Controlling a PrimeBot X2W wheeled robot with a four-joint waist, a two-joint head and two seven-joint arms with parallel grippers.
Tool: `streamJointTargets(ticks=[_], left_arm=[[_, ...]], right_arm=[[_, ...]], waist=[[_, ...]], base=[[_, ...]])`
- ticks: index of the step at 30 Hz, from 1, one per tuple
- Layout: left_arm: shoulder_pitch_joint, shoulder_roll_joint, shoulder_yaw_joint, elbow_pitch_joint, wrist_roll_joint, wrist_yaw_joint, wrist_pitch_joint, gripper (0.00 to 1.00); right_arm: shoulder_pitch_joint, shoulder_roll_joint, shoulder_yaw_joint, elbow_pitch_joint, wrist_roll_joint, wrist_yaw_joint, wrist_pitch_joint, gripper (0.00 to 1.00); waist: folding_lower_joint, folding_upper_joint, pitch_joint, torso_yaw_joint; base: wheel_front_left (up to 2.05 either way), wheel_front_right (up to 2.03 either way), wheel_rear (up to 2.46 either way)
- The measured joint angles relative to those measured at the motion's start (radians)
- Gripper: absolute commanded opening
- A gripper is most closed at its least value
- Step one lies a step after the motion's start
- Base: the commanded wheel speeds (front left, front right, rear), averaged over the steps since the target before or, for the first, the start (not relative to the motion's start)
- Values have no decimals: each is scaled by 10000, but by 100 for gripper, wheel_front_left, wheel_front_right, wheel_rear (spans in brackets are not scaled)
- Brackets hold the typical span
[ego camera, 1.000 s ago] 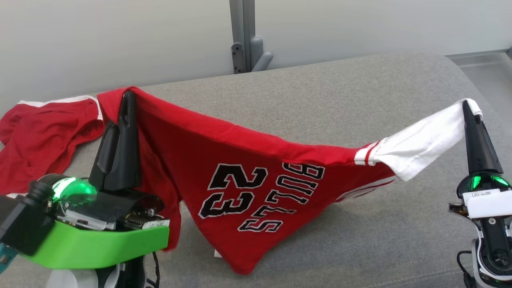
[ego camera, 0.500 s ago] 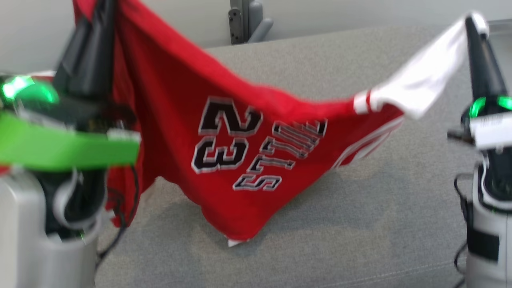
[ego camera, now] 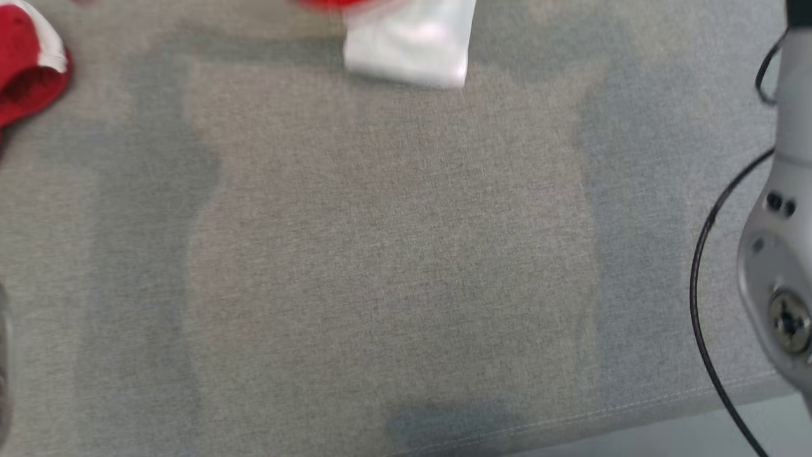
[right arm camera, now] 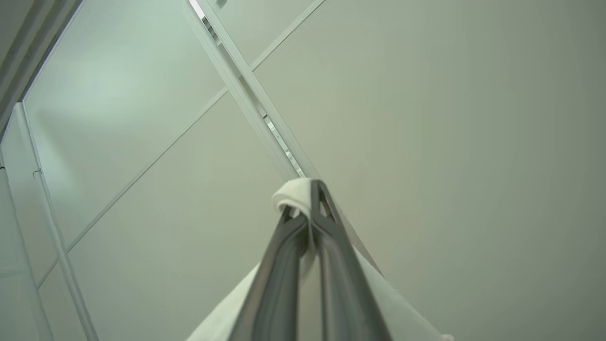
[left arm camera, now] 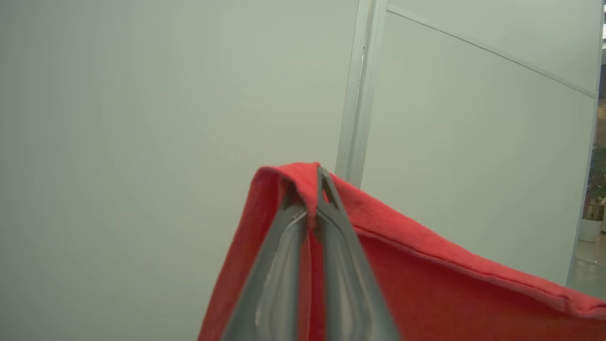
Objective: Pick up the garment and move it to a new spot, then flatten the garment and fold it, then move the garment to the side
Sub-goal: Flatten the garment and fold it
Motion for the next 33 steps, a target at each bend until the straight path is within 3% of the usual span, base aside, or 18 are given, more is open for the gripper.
streamJointTargets(ticks=[7, 14, 18, 29, 33], left_arm=[[-1531, 337, -284, 1755, 410, -462, -1018, 0], [-1503, 1078, -130, 3563, 502, -640, -1678, 0], [-1323, 1200, 151, 4284, 213, -644, -2155, 0], [-1307, 974, -305, 4727, -535, -851, -2752, 0], [-455, 917, -830, 3655, -1908, -855, -2915, 0]], right_arm=[[-1481, -21, 957, 1204, 667, 0, -988, 0], [-614, -4, 2146, 1066, 1576, 0, -1210, 0], [-179, 13, 2397, 823, 1674, 0, -1229, 0], [951, -98, 2704, -633, 1841, 0, -1262, 0], [2177, -587, 2824, -1601, 2086, 0, -1266, 0]], waist=[[0, 0, 922, -301], [0, 0, 2125, -635], [0, 0, 2788, -802], [-1, 0, 3449, -942], [-2, 0, 3182, -760]], base=[[0, 0, 0], [0, 0, 0], [0, 0, 0], [0, 0, 0], [0, 0, 0]])
